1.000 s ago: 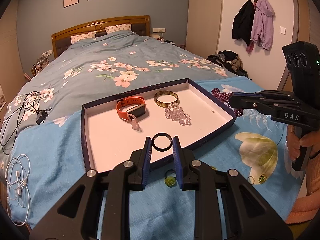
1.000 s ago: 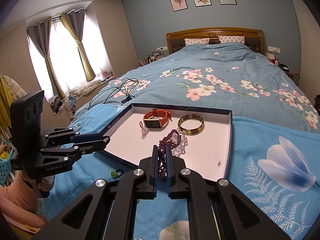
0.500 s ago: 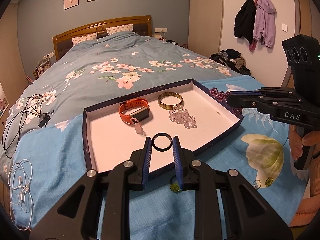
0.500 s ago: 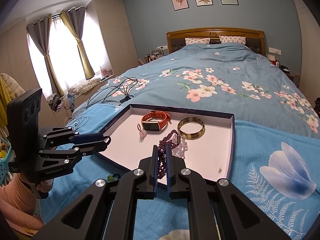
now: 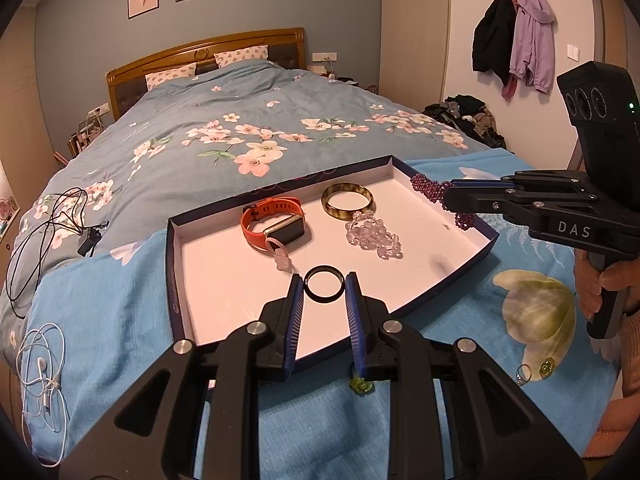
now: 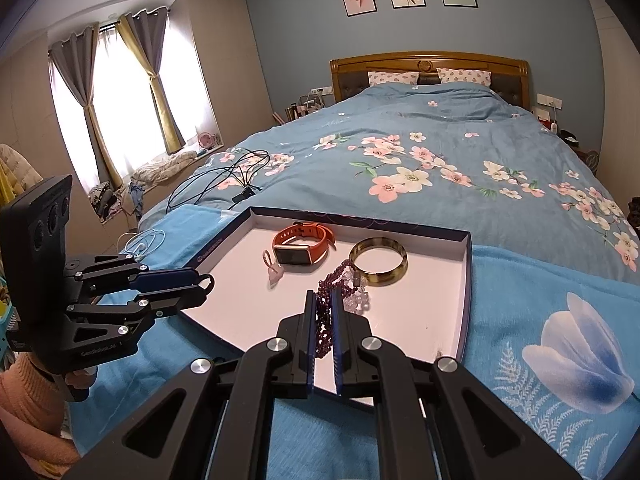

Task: Organize jewelry
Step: 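Carry the necklace and black ring over the box lid with both tools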

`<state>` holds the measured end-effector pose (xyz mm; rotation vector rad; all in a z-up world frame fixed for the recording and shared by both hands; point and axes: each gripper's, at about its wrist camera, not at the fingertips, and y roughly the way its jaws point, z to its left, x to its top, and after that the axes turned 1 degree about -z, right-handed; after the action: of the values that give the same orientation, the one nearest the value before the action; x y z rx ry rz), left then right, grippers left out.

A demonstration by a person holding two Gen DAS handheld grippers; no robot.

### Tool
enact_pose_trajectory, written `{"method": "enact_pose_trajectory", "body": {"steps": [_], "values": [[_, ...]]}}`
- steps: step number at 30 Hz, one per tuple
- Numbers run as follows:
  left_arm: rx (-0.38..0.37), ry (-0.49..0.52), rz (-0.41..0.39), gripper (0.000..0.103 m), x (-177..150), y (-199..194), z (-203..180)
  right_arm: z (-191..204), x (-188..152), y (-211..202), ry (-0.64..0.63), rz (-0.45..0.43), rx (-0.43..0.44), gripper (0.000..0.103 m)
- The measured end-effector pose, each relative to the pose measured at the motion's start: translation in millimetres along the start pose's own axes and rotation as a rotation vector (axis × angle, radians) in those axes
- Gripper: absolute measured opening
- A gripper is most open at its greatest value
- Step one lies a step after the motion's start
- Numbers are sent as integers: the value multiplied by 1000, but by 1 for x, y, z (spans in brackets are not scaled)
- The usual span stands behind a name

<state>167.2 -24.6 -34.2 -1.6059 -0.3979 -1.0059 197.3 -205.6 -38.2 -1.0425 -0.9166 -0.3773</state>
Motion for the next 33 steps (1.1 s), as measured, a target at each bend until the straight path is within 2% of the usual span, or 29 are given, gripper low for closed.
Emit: {"method": "enact_pose_trajectory", "body": {"steps": [33], "values": [[19, -5, 45, 22, 8, 32, 8, -11, 13, 40, -10, 54, -46, 6]]}}
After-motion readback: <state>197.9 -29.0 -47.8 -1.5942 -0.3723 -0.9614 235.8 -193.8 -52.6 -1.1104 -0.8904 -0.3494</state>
